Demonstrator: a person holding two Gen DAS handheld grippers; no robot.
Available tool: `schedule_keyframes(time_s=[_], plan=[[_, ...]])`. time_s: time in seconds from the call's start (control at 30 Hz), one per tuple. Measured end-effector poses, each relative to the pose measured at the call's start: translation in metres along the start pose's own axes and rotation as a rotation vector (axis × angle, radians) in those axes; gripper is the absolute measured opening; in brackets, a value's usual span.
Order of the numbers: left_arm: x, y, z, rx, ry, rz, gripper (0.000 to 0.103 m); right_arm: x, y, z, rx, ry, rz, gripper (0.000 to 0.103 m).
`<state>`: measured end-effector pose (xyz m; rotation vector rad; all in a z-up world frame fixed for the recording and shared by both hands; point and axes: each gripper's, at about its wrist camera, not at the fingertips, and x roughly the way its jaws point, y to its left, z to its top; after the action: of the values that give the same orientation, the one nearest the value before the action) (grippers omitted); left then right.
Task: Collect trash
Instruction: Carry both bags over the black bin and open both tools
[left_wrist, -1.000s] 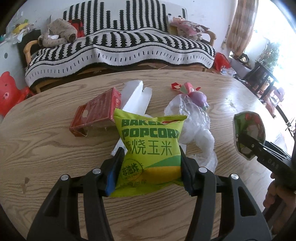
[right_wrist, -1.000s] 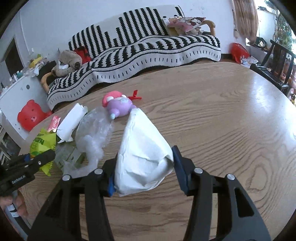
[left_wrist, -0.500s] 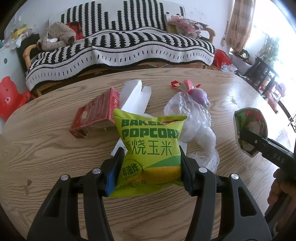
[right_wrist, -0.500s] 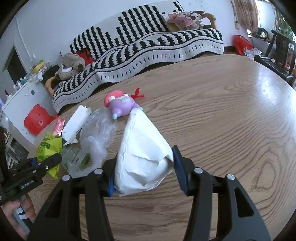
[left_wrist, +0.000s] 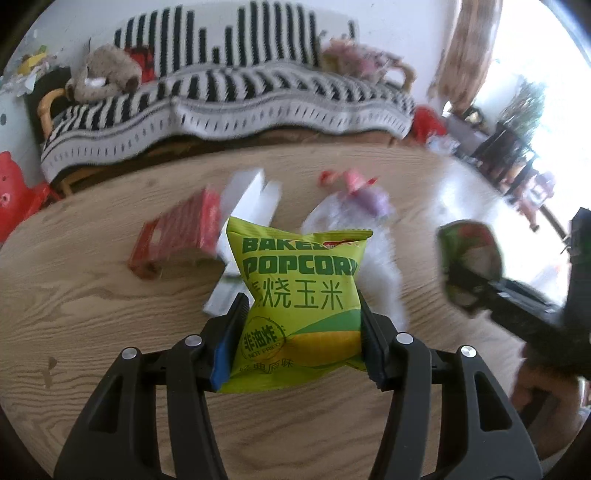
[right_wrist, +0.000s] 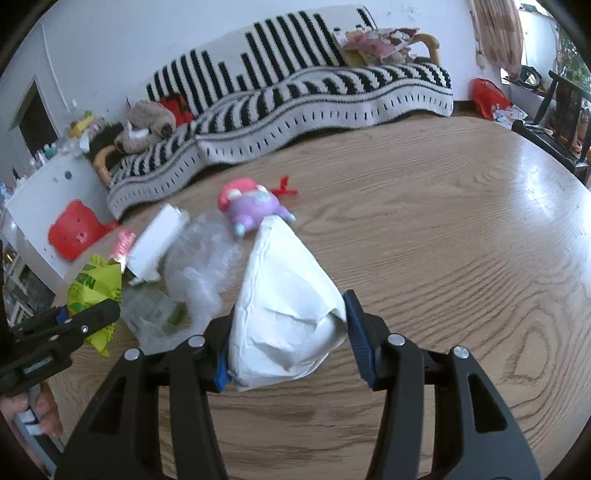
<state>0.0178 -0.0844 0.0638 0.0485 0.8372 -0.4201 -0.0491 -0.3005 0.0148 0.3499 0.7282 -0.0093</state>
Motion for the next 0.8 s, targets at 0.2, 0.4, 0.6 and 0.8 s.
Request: schedule_keyframes(time_s=[0.2,0.4,0.6,0.8], plan=[[-0.063,-0.066,-0.013,0.063,-0.083,-0.093,0.055,-0.09,-0.022,-0.002,0.054,-0.18,0.042,0.051],[-0.094,-0.182,-0.054,0.28,0.019,-0.292,0.055,-0.212,-0.087,-0.033,0.074,-0.304,-0.036,0.051],[-0.092,-0.298,-0.124,0.588,0.158,-0.348,0.055,-0.282,-0.161,-0.09,0.128,-0.289,-0.116,0.051],[-0.031,-0.356,-0.183,0.717,0.396,-0.354,0.055,-0.26,-0.245,-0.17,0.34,-0.093,-0.131,0.051]])
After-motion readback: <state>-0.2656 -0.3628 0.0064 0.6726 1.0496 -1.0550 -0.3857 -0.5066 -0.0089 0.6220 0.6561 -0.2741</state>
